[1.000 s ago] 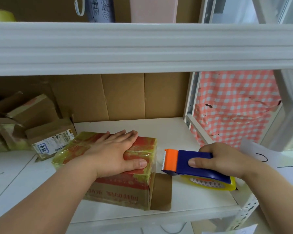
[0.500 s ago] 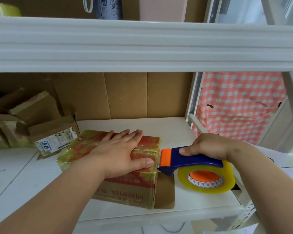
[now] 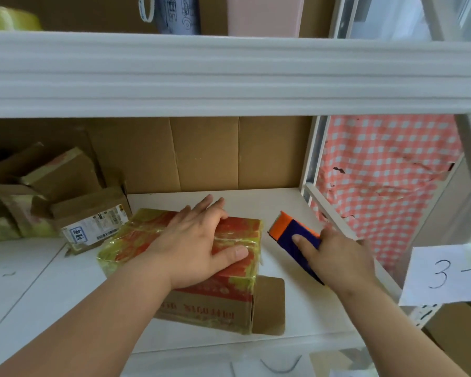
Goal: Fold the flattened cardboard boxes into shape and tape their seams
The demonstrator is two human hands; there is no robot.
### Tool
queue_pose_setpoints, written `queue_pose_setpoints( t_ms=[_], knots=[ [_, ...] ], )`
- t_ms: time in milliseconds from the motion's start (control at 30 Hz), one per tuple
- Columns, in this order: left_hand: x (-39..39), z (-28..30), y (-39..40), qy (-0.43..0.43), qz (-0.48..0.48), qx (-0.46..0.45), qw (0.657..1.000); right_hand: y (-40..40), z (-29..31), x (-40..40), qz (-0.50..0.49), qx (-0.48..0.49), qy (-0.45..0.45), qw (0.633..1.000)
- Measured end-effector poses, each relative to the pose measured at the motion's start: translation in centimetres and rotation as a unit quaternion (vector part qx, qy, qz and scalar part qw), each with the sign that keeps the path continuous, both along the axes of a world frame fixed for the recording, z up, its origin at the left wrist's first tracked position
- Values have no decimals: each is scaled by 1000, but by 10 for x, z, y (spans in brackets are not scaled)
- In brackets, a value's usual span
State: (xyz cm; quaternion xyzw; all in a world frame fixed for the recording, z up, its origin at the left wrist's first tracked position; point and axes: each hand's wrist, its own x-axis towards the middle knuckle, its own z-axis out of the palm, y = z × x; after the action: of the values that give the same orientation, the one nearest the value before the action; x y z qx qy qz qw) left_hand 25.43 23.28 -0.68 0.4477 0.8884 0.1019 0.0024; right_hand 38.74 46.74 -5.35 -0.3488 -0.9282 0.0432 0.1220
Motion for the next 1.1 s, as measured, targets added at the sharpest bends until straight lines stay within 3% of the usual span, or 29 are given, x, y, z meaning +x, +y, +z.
queue_pose_setpoints(
  t_ms=[133, 300, 367, 433, 500, 567, 767, 967, 1100],
  knots=[
    [3, -7, -7, 95, 2, 106, 990, -13, -39, -3, -3, 59, -54, 997],
    [5, -9, -12, 75, -2, 104, 992, -25, -62, -8, -6, 31, -109, 994],
    [7, -9, -15, 65, 2, 79, 995, -27, -58, -9, -3, 12, -31, 999],
    [10, -7, -17, 53, -1, 52, 997, -38, -44, -9, 43, -76, 125, 988],
    [13, -7, -20, 47, -1, 17, 999, -64, -27, -8, 136, -245, 275, 920],
    [16, -5, -23, 56, -6, -24, 998, -98, -18, -6, 217, -393, 335, 828],
    [15, -5, -23, 53, -26, -117, 991, -133, -25, -9, 209, -519, 355, 749],
    [15, -6, -22, 45, -23, -136, 989, -142, -36, 0, 176, -541, 357, 741],
    [13, -5, -22, 39, -30, -142, 989, -142, -43, 0, 186, -507, 348, 766]
  ],
)
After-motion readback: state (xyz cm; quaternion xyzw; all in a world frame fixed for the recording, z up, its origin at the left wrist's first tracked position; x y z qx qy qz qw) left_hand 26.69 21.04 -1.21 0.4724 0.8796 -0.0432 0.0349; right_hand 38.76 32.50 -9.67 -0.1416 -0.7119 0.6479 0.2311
